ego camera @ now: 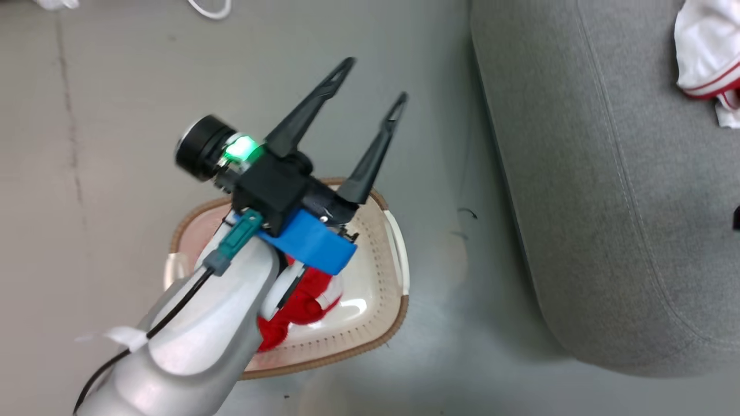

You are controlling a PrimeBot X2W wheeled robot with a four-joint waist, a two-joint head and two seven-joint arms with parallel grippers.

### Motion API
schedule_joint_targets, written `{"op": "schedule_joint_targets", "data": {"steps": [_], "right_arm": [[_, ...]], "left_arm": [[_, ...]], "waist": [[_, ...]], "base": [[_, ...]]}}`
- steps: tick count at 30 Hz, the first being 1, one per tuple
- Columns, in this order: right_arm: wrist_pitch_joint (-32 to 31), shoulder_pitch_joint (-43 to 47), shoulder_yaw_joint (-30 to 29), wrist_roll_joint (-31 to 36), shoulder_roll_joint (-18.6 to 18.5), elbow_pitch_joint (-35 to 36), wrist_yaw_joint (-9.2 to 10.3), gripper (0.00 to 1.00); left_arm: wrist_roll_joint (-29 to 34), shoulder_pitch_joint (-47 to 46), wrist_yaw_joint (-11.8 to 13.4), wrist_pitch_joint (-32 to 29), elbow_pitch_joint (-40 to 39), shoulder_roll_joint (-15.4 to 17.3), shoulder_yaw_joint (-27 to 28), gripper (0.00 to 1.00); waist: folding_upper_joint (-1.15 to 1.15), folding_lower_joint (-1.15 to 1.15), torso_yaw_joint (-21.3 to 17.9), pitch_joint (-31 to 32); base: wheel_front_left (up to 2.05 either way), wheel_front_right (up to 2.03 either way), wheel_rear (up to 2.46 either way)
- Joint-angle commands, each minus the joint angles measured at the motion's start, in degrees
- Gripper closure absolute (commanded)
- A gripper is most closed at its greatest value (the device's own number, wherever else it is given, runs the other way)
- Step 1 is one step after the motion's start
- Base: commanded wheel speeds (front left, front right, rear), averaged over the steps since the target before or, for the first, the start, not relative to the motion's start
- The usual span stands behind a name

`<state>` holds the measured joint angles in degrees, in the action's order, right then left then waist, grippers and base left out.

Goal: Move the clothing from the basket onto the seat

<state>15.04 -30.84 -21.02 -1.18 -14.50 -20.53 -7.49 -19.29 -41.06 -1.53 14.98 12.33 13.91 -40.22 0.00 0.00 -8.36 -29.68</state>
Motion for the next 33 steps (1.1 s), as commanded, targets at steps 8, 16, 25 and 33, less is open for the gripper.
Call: {"op": "schedule_joint_targets", "data": {"steps": [8, 16, 25, 33], "right_arm": [[0.22, 9.70, 5.42, -1.04, 4.33, 8.37, -0.02, 0.00], [0.22, 15.38, 9.93, -2.25, 7.09, 11.84, -0.02, 0.00], [0.22, 19.80, 13.25, -2.04, 9.98, 12.27, -0.02, 0.00], [0.22, 22.86, 15.20, -1.63, 11.34, 13.91, -0.02, 0.00]], "left_arm": [[0.98, 10.42, 1.37, 0.29, -1.43, -1.54, 9.18, 0.00], [2.75, 17.73, -0.53, 0.29, -0.87, -4.50, 17.89, 0.00], [5.30, 24.33, -3.00, 0.29, 0.05, -7.51, 26.97, 0.00], [7.63, 29.59, -4.44, 0.29, 0.05, -8.95, 32.37, 0.00]], "waist": [[0.00, 0.00, 6.58, 9.49], [0.00, 0.00, 10.85, 14.79], [0.00, 0.00, 13.77, 19.41], [0.00, 0.00, 14.58, 22.37]], "base": [[0.00, 0.00, 0.00], [0.00, 0.00, 0.00], [0.00, 0.00, 0.00], [0.00, 0.00, 0.00]]}}
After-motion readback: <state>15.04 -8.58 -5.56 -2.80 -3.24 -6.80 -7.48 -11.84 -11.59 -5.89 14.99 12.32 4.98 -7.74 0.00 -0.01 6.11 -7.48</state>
